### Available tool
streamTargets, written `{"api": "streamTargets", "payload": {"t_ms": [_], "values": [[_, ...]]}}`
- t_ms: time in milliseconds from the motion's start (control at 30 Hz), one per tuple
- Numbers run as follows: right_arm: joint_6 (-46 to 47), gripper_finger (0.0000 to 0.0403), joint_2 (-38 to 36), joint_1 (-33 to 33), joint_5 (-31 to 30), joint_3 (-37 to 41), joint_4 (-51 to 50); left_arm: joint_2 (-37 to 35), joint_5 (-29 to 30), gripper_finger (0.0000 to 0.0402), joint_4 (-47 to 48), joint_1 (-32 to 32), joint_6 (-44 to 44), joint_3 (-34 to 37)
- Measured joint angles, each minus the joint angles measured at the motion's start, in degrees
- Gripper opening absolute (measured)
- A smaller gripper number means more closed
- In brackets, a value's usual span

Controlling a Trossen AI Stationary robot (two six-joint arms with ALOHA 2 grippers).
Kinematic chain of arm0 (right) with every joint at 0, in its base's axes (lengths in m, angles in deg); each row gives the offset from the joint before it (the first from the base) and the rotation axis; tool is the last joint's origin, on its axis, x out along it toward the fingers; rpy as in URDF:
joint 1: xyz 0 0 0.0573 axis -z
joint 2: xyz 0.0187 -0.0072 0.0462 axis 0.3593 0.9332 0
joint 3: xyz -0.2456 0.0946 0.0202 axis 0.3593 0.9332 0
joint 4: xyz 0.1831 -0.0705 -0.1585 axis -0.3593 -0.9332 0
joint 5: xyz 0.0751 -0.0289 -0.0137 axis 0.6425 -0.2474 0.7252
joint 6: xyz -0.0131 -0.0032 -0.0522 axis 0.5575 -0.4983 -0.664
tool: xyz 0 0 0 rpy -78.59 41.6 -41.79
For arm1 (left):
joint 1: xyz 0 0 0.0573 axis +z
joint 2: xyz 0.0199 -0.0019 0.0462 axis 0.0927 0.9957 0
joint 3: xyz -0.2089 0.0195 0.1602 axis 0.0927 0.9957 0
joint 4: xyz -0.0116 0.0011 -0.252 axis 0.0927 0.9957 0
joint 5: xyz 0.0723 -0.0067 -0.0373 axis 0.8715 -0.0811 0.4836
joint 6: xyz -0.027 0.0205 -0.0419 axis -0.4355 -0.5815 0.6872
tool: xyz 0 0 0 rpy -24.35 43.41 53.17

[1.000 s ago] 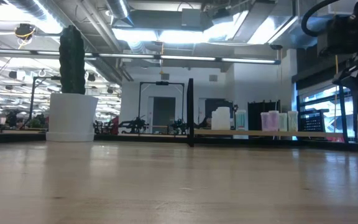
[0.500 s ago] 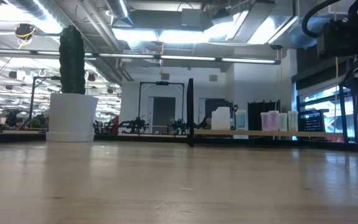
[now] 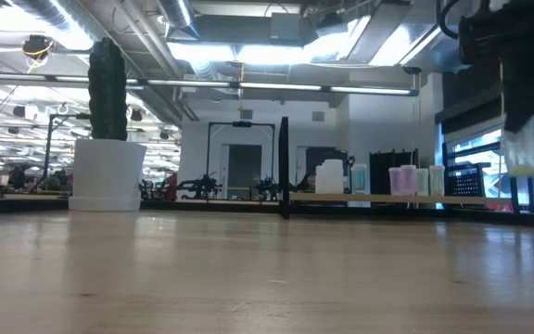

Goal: Pick and place medicine bottles onto shelf by color
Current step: Put the yellow pill bottle on the shelf aligned with the other yellow pill bottles

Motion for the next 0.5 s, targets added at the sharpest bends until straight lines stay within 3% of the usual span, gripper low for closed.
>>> {"api": "streamTargets", "payload": {"t_ms": [167, 367, 500], "values": [[2.7, 0.0122, -6.3, 7.4, -1.6, -2.5, -9.3, 0.0, 0.0, 0.0202, 0.0, 0.0, 0.0, 0.0], [3.0, 0.0122, -7.3, 18.2, -5.5, -7.4, -18.9, 0.0, 0.7, 0.0202, 0.0, 0.0, 0.1, 0.0], [2.8, 0.0122, -7.3, 26.7, -4.8, -8.0, -19.8, 0.0, 5.7, 0.0202, 0.0, 0.0, 3.7, 0.0]]}}
